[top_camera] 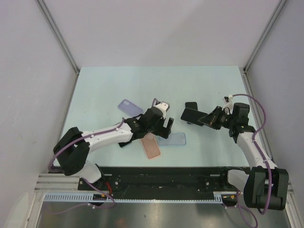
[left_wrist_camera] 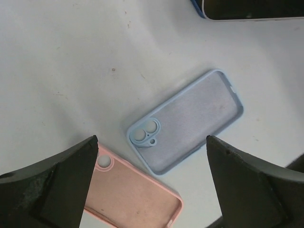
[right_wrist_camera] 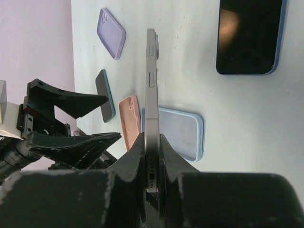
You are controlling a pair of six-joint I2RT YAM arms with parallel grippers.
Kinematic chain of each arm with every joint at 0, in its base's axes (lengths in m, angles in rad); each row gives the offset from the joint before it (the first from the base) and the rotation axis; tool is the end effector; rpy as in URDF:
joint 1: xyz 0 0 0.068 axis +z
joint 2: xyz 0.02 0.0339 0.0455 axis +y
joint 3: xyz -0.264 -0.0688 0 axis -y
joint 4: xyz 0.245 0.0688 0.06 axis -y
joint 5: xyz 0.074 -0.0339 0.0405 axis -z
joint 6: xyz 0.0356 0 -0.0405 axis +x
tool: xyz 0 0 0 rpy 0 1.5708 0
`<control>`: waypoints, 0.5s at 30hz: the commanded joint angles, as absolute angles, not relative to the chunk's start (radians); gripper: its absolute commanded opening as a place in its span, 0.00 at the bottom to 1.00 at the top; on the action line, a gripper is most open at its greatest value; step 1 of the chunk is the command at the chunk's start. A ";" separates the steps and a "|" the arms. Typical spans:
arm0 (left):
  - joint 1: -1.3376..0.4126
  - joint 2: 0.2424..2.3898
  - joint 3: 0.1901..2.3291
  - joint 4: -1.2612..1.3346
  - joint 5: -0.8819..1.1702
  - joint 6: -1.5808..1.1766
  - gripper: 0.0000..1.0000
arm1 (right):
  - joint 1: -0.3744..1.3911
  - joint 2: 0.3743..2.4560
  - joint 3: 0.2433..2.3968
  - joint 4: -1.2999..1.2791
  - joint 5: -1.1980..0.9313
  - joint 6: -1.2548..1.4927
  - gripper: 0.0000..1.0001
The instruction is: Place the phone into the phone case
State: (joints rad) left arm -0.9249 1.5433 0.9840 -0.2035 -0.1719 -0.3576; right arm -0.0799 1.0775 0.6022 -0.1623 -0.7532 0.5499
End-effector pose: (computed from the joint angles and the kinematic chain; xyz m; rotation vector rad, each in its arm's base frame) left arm 0.2042 -0.2607 0.2229 0.5771 2.2904 -0.4407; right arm 0.2219 0.0067 0.2278 0.2613 2.1990 1.0900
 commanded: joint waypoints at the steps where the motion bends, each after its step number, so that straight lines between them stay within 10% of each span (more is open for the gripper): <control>1: -0.868 1.441 0.921 -0.108 -0.008 -0.385 1.00 | -0.063 1.068 0.609 -0.095 -0.805 0.525 0.00; 15: -0.520 1.241 0.588 0.337 0.635 -0.561 1.00 | 0.043 1.098 0.609 -0.011 -0.891 0.534 0.00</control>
State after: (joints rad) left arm -0.5793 1.3079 0.6434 0.1604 0.4061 -0.4885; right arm -0.0032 1.0882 0.6022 -0.1070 -0.8181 0.5381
